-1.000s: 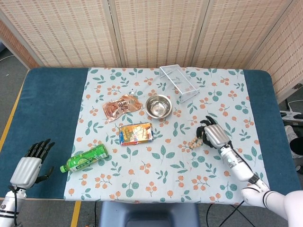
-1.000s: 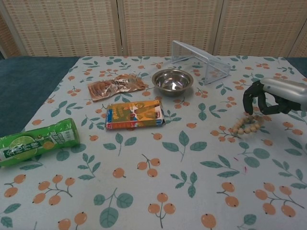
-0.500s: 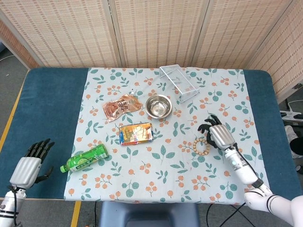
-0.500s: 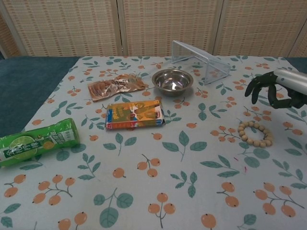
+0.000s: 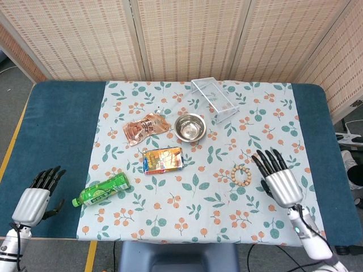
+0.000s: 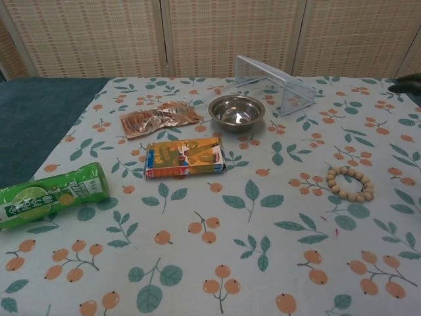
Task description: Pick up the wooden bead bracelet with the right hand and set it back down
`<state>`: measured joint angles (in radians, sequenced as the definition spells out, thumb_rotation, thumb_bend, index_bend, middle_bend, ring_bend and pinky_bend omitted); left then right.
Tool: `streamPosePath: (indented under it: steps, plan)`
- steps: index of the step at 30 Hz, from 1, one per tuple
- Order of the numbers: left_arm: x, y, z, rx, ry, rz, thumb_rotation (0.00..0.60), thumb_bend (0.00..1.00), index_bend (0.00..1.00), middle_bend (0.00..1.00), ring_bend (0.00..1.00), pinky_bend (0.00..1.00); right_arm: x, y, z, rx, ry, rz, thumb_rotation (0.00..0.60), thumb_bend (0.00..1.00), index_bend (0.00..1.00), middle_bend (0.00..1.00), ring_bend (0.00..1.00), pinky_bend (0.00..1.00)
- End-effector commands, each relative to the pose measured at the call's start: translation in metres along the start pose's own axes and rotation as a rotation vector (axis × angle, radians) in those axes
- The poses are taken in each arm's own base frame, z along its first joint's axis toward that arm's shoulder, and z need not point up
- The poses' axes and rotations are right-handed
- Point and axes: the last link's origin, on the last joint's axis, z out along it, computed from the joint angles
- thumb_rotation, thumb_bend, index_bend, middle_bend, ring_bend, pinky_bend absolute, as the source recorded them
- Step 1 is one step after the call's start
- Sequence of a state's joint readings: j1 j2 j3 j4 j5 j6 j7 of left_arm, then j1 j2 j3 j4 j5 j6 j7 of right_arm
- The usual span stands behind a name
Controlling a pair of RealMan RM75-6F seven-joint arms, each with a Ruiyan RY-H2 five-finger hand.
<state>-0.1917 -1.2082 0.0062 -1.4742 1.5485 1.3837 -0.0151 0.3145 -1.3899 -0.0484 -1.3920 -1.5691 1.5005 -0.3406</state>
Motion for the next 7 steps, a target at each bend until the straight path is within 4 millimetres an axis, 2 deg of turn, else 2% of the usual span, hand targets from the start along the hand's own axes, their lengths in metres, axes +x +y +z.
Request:
streamPosePath:
  steps: [1,7]
  plan:
    - [0.0011,0.0,-0.0005,-0.001,0.01,0.002,0.6,0.43,0.0,0.0,0.0,0.1,0.0064,0.0012,-0.045,-0.102,0.01,0.019,0.6,0.34,0.0,0.0,0.0,0.0]
    - [-0.0004,0.0009,-0.0003,-0.005,0.014,0.011,0.6,0.43,0.0,0.0,0.0,0.1,0.0068,0.0024,-0.0473,-0.111,-0.005,0.04,0.6,0.34,0.0,0.0,0.0,0.0]
